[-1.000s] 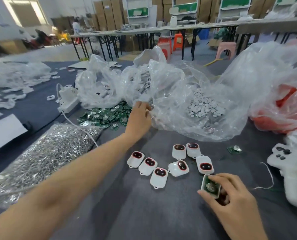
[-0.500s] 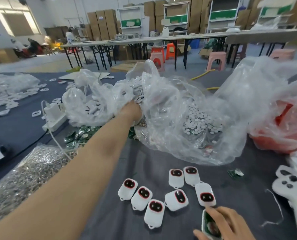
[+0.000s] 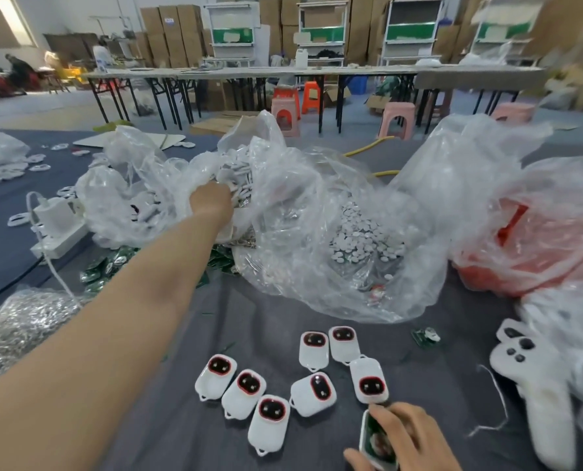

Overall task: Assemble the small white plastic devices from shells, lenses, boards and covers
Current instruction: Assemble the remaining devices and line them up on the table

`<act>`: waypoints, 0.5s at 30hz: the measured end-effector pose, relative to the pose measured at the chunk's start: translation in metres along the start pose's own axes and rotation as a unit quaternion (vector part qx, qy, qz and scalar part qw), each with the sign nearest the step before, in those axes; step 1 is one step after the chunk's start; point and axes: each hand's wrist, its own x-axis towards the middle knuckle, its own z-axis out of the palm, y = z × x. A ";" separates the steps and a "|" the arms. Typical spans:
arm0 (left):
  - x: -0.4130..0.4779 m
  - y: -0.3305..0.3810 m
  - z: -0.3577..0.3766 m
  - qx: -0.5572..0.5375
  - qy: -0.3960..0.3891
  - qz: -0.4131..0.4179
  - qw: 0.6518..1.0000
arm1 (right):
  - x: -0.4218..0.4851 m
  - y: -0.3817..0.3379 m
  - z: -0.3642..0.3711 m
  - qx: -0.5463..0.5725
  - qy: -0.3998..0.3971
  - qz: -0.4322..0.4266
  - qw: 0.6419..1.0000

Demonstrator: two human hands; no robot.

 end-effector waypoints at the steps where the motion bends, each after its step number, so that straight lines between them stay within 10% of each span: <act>1: -0.001 -0.001 -0.004 -0.022 0.010 -0.024 0.999 | 0.004 -0.009 0.007 0.001 -0.004 -0.014 1.000; 10: -0.028 -0.001 -0.038 -0.256 0.185 -0.034 0.948 | 0.001 -0.027 0.005 -0.002 0.150 0.015 0.989; 15: -0.127 0.032 -0.084 -0.640 0.243 -0.034 0.728 | -0.005 -0.031 0.001 0.012 0.152 0.026 0.988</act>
